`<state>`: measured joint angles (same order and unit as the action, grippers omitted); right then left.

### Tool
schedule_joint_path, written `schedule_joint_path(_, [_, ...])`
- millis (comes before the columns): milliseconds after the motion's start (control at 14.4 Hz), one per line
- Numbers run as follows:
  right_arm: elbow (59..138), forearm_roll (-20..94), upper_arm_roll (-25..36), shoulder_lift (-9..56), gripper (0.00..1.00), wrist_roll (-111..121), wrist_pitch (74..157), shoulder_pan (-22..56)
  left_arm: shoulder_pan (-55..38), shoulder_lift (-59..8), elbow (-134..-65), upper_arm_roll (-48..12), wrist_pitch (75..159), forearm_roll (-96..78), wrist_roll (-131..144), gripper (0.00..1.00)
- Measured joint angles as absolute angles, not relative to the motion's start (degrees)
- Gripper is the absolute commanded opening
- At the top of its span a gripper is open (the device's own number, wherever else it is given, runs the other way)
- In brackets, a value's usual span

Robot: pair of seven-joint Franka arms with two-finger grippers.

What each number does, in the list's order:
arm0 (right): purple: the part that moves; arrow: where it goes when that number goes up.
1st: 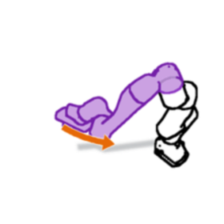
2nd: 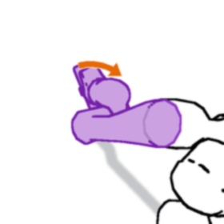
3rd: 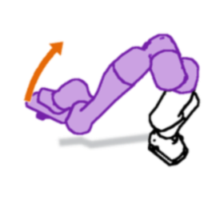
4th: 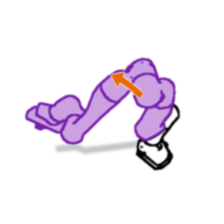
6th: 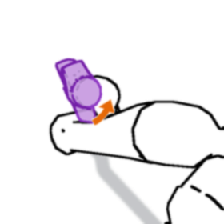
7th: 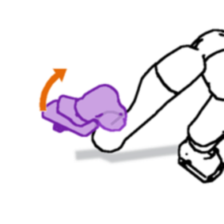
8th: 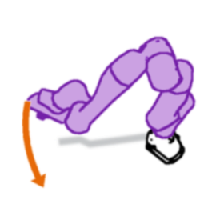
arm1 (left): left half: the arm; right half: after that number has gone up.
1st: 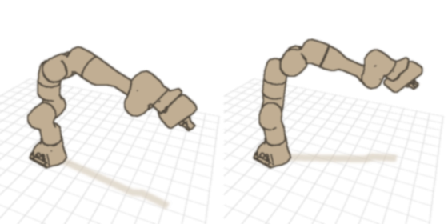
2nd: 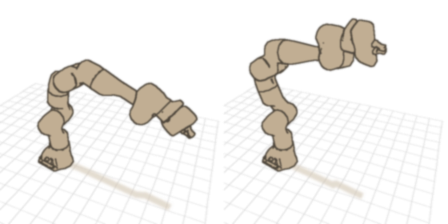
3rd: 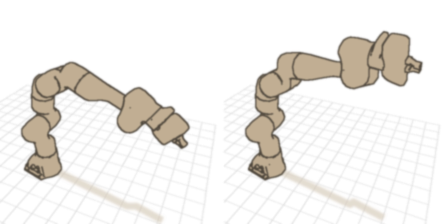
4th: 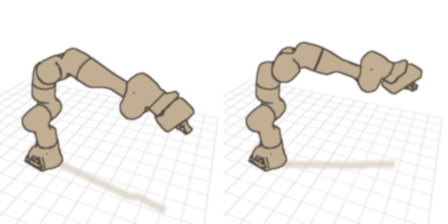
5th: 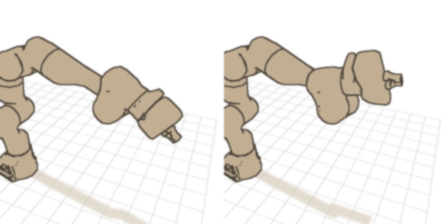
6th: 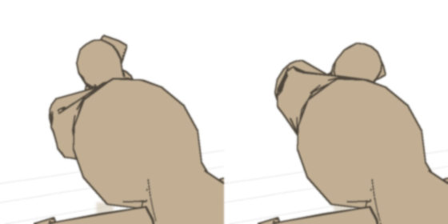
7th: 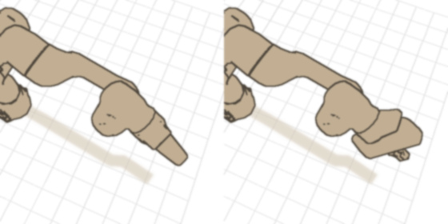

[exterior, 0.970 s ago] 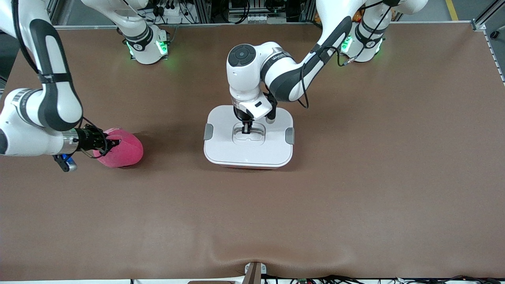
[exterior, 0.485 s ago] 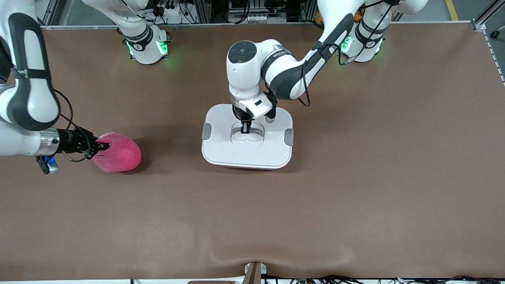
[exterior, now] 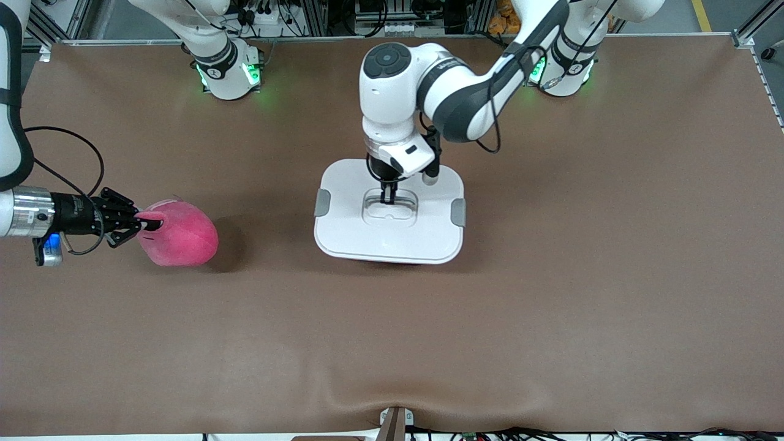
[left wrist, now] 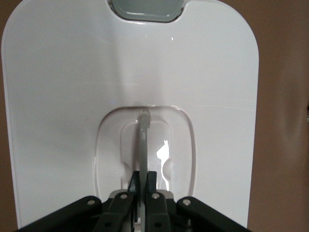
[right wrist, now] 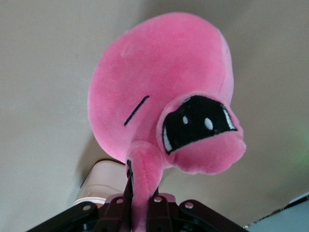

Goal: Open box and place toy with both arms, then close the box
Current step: 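Lift the lid off the pink box with the left gripper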

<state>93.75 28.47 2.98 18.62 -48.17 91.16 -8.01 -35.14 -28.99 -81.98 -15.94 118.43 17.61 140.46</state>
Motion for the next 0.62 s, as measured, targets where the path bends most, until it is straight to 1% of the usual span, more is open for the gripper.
schedule_joint_path(346, [93.6,30.14,2.53,18.31,0.0,-54.47,91.25,-5.76,-26.96,-24.09,-81.9,-15.96,114.4,10.55,124.27,0.0])
schedule_joint_path(623, [92.17,31.17,2.44,18.1,0.0,-62.27,91.96,-2.29,-20.85,-22.27,-81.93,-15.97,109.52,6.35,111.68,0.0])
